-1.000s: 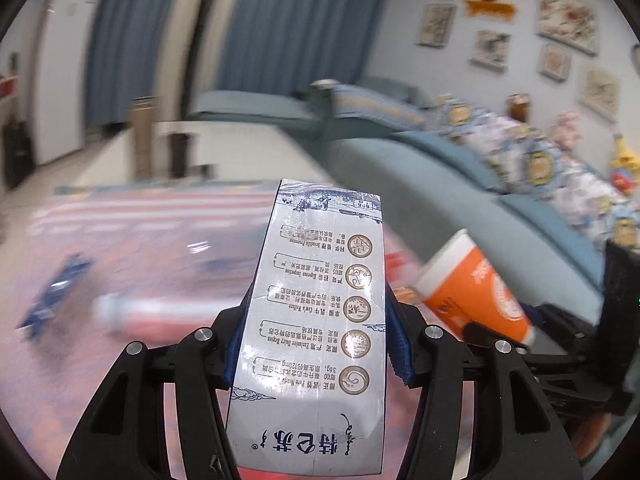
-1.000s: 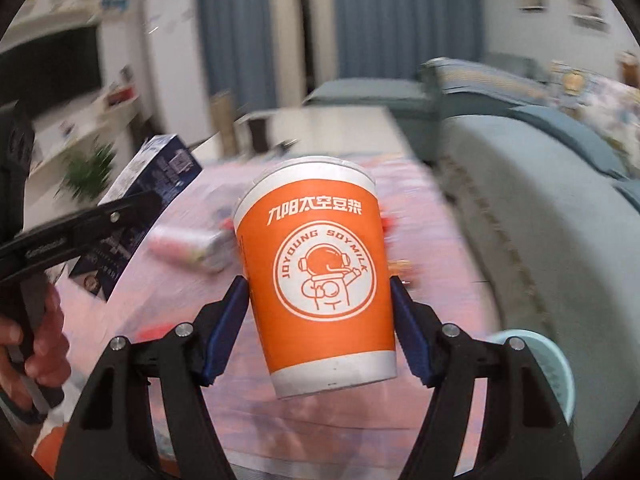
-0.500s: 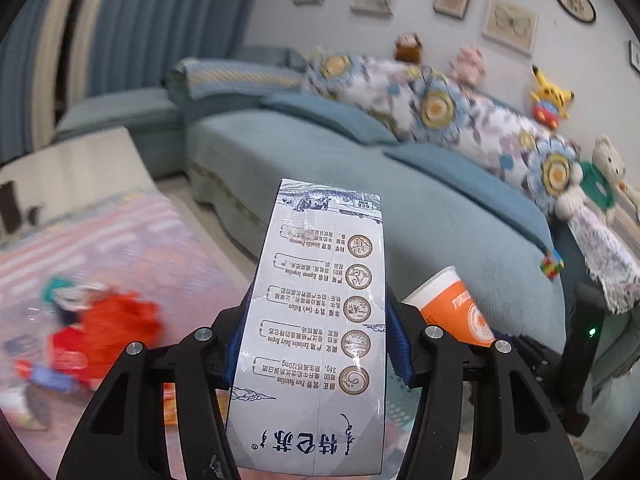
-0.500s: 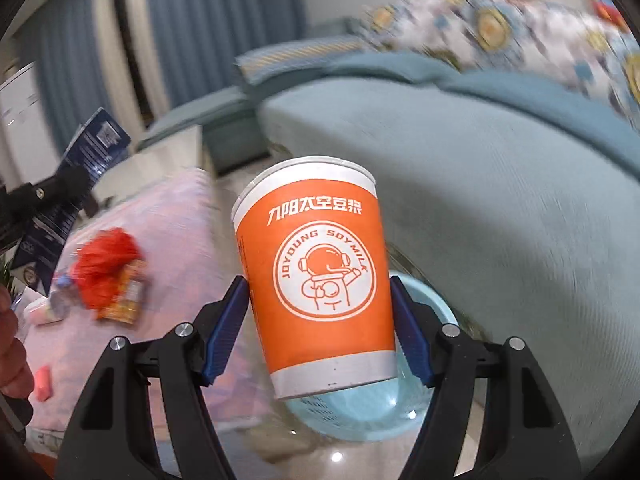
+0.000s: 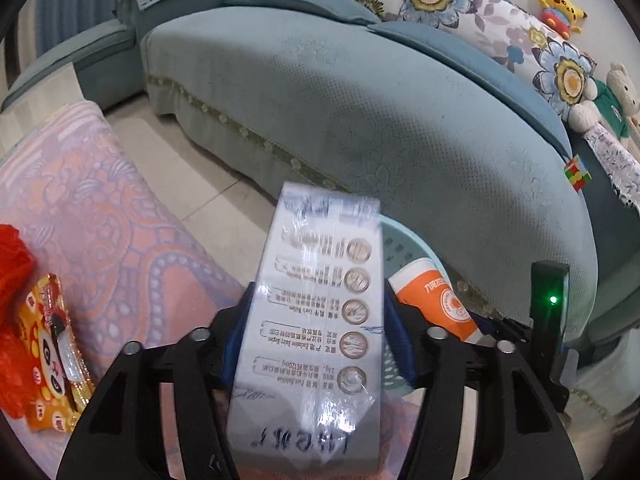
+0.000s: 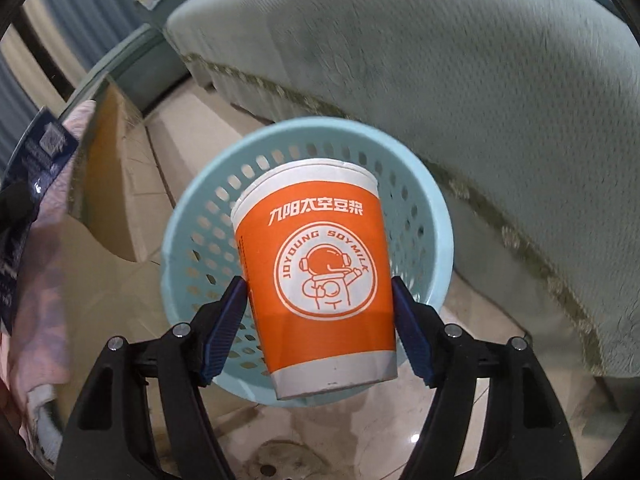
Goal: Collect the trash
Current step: 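Carry both items over the blue basket and open both tools to drop them, then grasp the pink bag with the left tool while the right tool grasps the red plastic bag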
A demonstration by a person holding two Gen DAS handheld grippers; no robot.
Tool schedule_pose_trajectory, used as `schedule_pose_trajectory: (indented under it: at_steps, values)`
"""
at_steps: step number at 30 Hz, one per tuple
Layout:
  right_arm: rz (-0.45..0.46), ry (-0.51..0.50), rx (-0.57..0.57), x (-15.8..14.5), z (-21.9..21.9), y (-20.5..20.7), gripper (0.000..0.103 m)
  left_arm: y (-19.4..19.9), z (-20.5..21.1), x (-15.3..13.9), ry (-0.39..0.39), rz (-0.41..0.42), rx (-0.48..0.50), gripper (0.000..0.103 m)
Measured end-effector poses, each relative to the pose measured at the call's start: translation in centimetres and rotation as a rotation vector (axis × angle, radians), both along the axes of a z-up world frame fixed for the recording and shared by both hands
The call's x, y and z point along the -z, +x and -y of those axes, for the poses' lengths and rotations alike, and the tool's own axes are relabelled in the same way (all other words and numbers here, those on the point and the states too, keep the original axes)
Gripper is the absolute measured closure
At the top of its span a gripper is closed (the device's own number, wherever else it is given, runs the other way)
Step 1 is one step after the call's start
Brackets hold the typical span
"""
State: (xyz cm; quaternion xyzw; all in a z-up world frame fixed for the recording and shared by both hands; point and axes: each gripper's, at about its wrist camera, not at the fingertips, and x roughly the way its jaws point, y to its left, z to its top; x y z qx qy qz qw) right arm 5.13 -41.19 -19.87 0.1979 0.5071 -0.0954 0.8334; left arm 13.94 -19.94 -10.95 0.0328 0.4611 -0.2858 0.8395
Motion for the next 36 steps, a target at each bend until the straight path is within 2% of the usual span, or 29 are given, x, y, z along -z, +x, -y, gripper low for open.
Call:
schedule_pose_trajectory:
  at_steps: [1, 3, 9, 14, 19, 21, 25, 27, 32, 34, 36]
  values:
    - [-0.007, 0.001, 0.007, 0.2, 0.3, 0.2, 0.033, -0.1, -0.3, -0.1, -0.003, 0.004, -0.006, 0.032]
    - [-0.008, 0.021, 0.011, 0.6, 0.3, 0.0, 0.033, -0.2, -0.7, -0.6, -0.016, 0.017, -0.010, 0.030]
    - [0.023, 0.022, 0.016, -0.1, 0.6, -0.9, 0.033, -1.0, -1.5, -2.5, -0.052, 0.041, -0.022, 0.030]
    - [0.152, -0.020, -0.058, -4.4, -1.6, -1.8, 0.033, -2.3, -3.0, -5.3, -0.082, 0.088, -0.035, 0.030]
    - [0.316, -0.087, -0.183, -9.9, -5.5, -3.0, 0.034, -5.6, -7.1, -9.9, -0.126, 0.196, -0.100, 0.030]
    - [0.370, -0.090, -0.234, -12.1, -7.6, -3.3, 0.034, -7.7, -9.7, -11.7, -0.117, 0.261, -0.157, 0.030]
    - [0.458, -0.089, -0.343, -15.4, -12.3, -3.9, 0.035, -11.8, -15.0, -13.1, -0.055, 0.358, -0.313, 0.028]
    - [0.482, -0.096, -0.392, -16.2, -14.4, -4.1, 0.041, -13.8, -18.2, -12.8, -0.022, 0.376, -0.415, 0.028]
    - [0.509, -0.095, -0.539, -16.8, -20.4, -4.0, 0.055, -19.0, -26.4, -10.2, 0.030, 0.335, -0.682, 0.028]
    - [0.505, -0.104, -0.578, -16.3, -22.1, -3.6, 0.055, -20.0, -28.1, -9.0, 0.046, 0.294, -0.728, 0.028]
    - [0.499, -0.110, -0.607, -15.8, -23.8, -3.2, 0.055, -20.4, -29.2, -7.7, 0.025, 0.210, -0.720, 0.030]
